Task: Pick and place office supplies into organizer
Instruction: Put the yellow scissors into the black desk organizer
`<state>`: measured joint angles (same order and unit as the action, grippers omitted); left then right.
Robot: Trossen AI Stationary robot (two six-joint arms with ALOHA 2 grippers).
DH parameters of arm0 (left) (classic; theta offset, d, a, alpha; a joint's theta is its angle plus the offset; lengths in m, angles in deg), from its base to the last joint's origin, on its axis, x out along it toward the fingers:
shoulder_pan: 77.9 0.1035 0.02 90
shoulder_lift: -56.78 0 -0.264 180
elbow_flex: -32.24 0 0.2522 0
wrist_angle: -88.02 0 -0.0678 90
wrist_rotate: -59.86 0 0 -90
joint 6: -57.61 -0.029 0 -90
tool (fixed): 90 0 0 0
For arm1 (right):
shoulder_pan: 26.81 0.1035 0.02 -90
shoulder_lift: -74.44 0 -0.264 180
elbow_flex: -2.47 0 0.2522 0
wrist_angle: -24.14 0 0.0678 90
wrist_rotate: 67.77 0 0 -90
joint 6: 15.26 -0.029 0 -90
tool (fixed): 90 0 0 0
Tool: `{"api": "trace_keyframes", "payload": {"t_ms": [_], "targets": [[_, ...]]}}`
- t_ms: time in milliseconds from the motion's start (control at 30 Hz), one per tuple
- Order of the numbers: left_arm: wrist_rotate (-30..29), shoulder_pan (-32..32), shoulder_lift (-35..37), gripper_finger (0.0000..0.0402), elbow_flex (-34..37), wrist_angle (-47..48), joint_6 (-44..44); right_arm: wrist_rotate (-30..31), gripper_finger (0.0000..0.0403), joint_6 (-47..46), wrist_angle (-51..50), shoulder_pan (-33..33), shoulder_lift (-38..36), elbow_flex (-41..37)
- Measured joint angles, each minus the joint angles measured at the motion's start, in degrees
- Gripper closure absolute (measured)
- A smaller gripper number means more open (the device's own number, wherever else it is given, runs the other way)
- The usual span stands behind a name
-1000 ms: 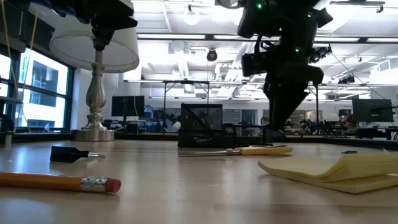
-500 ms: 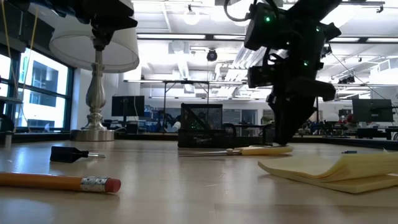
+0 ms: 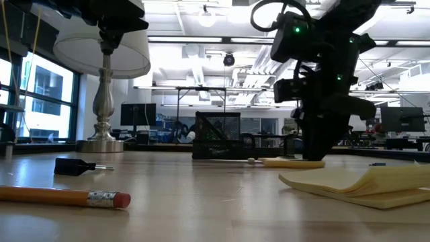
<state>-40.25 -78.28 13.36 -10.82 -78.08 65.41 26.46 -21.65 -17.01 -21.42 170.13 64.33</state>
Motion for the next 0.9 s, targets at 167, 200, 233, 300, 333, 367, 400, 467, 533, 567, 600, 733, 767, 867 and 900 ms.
{"api": "trace_keyframes", "payload": {"t_ms": [167, 200, 233, 300, 333, 367, 400, 467, 533, 567, 600, 733, 767, 867, 900], "targets": [[0.0, 0.0, 0.0, 0.027, 0.0, 0.0, 0.0, 1.7, 0.033, 3.7, -3.4, 0.1, 0.2, 1.5], [0.0, 0.0, 0.0, 0.027, 0.0, 0.0, 0.0, 2.3, 0.0346, 4.2, -4.6, 0.1, 0.3, 2.2], [0.0, 0.0, 0.0, 0.027, 0.0, 0.0, 0.0, 3.4, 0.0364, 4.8, -6.1, 0.1, 0.4, 2.8], [0.0, 0.0, 0.0, 0.027, 0.0, 0.0, 0.0, 5.2, 0.0388, 5.4, -7.4, 0.2, 0.4, 4.6], [0.0, 0.0, 0.0, 0.027, 0.0, 0.0, 0.0, 6.8, 0.0391, 5.4, -7.6, 0.3, 0.4, 5.6], [0.0, 0.0, 0.0, 0.027, 0.0, 0.0, 0.0, 8.0, 0.0388, 5.4, -8.3, 0.5, 0.3, 6.3], [0.0, 0.0, 0.0, 0.027, 0.0, 0.0, 0.0, 9.1, 0.0384, 5.4, -9.6, 0.7, 0.3, 7.1], [0.0, 0.0, 0.0, 0.027, 0.0, 0.0, 0.0, 11.8, 0.0384, 5.4, -12.9, 1.3, 0.4, 8.9], [0.0, 0.0, 0.0, 0.027, 0.0, 0.0, 0.0, 15.4, 0.0394, 6.1, -16.0, 2.1, 0.4, 11.9], [0.0, 0.0, 0.0, 0.027, 0.0, 0.0, 0.0, 17.3, 0.0396, 6.5, -18.0, 2.6, 0.4, 13.5], [0.0, 0.0, 0.0, 0.027, 0.0, 0.0, 0.0, 19.3, 0.0397, 7.0, -20.5, 3.1, 0.4, 15.2], [0.0, 0.0, 0.0, 0.027, 0.0, 0.0, 0.0, 22.8, 0.0399, 8.2, -28.6, 4.2, 0.3, 23.3], [0.0, 0.0, 0.0, 0.027, 0.0, 0.0, 0.0, 23.1, 0.0402, 8.2, -31.1, 4.2, 0.3, 25.3], [-0.8, 0.0, 0.0, 0.027, 0.0, 0.0, 0.0, 26.3, 0.0401, 8.2, -36.5, 4.0, 0.3, 30.7], [-1.4, 0.0, 0.0, 0.027, 0.0, 0.0, 0.0, 27.2, 0.0401, 8.2, -38.4, 4.0, 0.3, 32.3]]}}
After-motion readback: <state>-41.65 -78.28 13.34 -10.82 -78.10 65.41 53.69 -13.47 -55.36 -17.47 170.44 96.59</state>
